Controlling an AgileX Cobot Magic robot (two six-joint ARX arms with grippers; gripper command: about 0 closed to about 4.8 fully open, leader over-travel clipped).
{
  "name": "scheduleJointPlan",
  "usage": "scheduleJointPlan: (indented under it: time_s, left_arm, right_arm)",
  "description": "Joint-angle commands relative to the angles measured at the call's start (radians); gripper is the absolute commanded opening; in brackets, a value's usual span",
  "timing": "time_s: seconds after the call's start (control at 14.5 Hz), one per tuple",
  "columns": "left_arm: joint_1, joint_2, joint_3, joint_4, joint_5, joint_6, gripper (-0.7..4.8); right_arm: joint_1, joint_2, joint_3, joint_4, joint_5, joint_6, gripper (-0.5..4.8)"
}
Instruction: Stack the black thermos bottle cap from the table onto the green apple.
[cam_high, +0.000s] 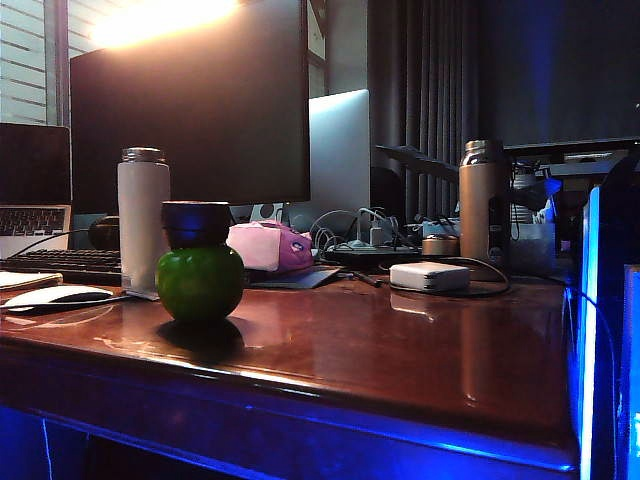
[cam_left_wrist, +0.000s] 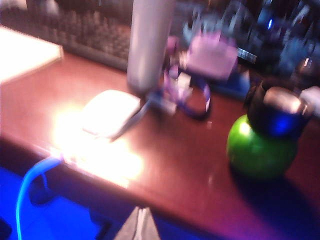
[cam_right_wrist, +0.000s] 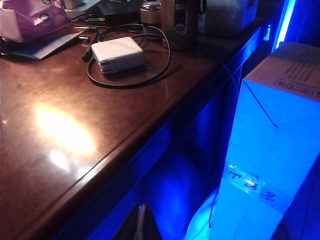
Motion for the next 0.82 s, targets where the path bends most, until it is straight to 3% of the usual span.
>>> scheduleJointPlan:
  time_s: [0.07,0.27,0.82]
  left_arm:
    - [-0.001,-0.020,-0.019,-0.010,-0.011,0.069,-0.03]
    - [-0.001,-0.020,-0.019,-0.053,-0.077,0.069,-0.03]
    - [-0.001,-0.020,-0.019,-0.052,-0.078,0.067,-0.02]
  right_arm:
    - [-0.001,-0.001,0.001,0.001,0.001,0.002,0.00]
    - [-0.001,-0.001,0.001,0.001,0.001,0.002,0.00]
    - [-0.001,-0.001,0.001,0.001,0.001,0.002,0.00]
